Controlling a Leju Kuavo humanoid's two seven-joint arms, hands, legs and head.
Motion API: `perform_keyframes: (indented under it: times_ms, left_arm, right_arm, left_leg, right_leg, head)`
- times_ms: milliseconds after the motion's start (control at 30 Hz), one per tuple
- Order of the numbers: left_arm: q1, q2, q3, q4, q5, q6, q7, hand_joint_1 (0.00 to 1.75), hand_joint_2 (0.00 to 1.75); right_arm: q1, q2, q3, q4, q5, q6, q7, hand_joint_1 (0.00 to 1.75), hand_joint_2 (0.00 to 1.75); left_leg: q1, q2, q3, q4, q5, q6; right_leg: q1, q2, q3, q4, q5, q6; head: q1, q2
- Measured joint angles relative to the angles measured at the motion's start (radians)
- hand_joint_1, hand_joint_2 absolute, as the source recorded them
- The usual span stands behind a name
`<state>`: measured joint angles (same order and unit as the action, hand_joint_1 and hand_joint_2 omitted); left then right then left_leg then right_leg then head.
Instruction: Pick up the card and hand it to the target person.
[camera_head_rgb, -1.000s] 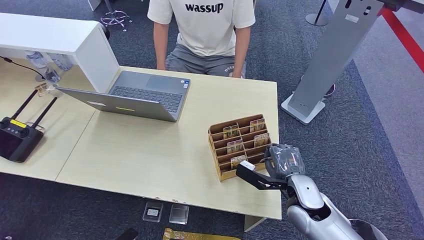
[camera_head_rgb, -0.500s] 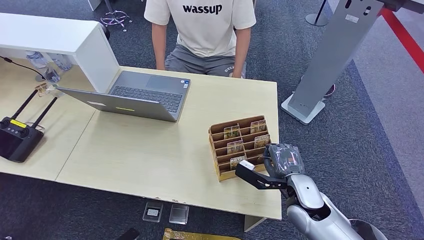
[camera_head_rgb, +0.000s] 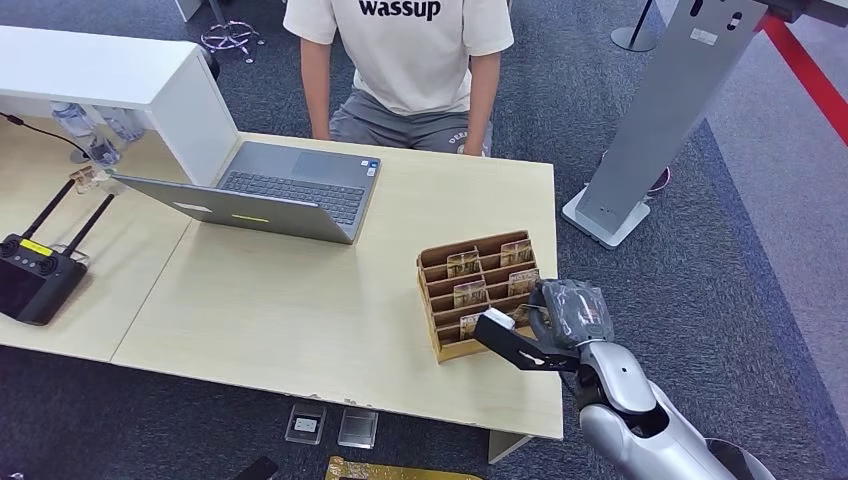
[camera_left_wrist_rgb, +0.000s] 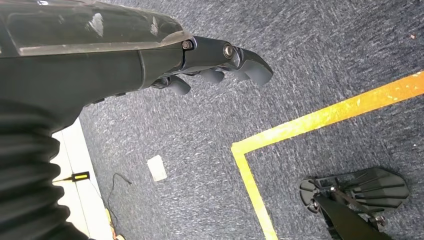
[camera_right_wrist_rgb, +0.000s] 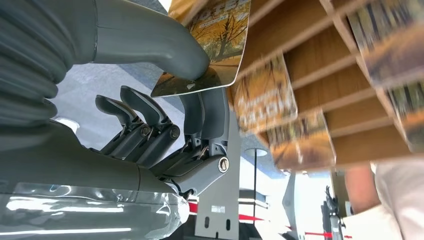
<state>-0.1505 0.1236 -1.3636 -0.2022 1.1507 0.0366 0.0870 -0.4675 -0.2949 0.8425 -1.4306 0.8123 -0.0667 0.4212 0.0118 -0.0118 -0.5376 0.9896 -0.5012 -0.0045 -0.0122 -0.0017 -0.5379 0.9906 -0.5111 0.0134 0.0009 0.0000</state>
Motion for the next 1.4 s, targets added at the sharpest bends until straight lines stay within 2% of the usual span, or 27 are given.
perform_keyframes:
  times_ms: [167,367,467,567,933,1167,1267,1400]
  left_arm:
    - [0.004,0.001,0.001,0.0,0.004,0.0,-0.004,0.0,1.75]
    - [0.01,0.001,0.002,0.0,0.007,0.005,-0.01,0.0,1.75]
    - [0.009,0.001,0.002,0.0,0.007,0.008,-0.006,0.0,1.75]
    - [0.004,0.0,0.002,0.0,0.003,0.006,0.003,0.0,1.75]
    - [-0.023,-0.004,0.002,0.0,-0.026,-0.011,0.023,0.0,1.75]
    - [-0.036,-0.011,0.002,0.0,-0.029,-0.016,0.029,0.0,1.75]
    - [-0.037,-0.012,0.002,0.0,-0.029,-0.015,0.029,0.0,1.75]
    - [-0.037,-0.014,0.002,0.0,-0.029,-0.013,0.028,0.0,1.75]
  right_arm:
    - [-0.036,-0.028,-0.031,-0.107,-0.036,0.009,0.015,1.75,1.75]
    - [-0.092,-0.057,-0.062,-0.252,-0.018,-0.011,0.029,1.75,1.75]
    - [-0.096,-0.057,-0.069,-0.287,-0.019,-0.036,-0.001,1.75,1.75]
    - [-0.096,-0.04,-0.061,-0.279,-0.023,-0.081,-0.067,1.75,1.75]
    - [-0.113,0.097,-0.004,0.02,-0.008,-0.352,-0.315,1.75,1.75]
    - [-0.138,0.17,0.016,0.227,0.007,-0.557,-0.422,1.75,1.75]
    - [-0.142,0.196,0.01,0.292,0.05,-0.605,-0.45,1.75,1.75]
    - [-0.138,0.226,-0.025,0.343,0.13,-0.62,-0.491,1.75,1.75]
  left_leg:
    - [0.0,0.0,0.0,0.0,0.0,0.0]
    - [0.0,0.0,0.0,0.0,0.0,0.0]
    - [0.0,0.0,0.0,0.0,0.0,0.0]
    - [0.0,0.0,0.0,0.0,0.0,0.0]
    - [0.0,0.0,-0.001,0.0,0.001,0.0]
    - [0.0,0.0,-0.001,0.0,0.001,0.0]
    - [0.0,0.0,-0.001,0.0,0.001,0.0]
    - [0.0,0.0,0.0,0.0,0.001,0.0]
  right_leg:
    - [0.0,0.0,0.0,0.0,0.0,0.0]
    - [0.0,0.0,0.0,0.0,0.001,0.0]
    - [0.0,0.0,0.0,0.0,0.0,0.0]
    - [0.0,0.0,0.0,0.0,0.0,0.0]
    - [0.0,0.0,0.0,0.001,0.0,0.0]
    - [0.0,-0.001,0.0,0.001,0.0,0.0]
    - [0.0,-0.001,0.0,0.001,0.0,0.0]
    - [0.0,-0.001,0.0,0.001,0.0,0.0]
  head:
    - [0.0,0.0]
    - [0.0,0.0]
    - [0.0,0.0]
    - [0.0,0.0]
    - [0.0,0.0]
    - [0.0,0.0]
    - [0.0,0.0]
    - [-0.001,0.0]
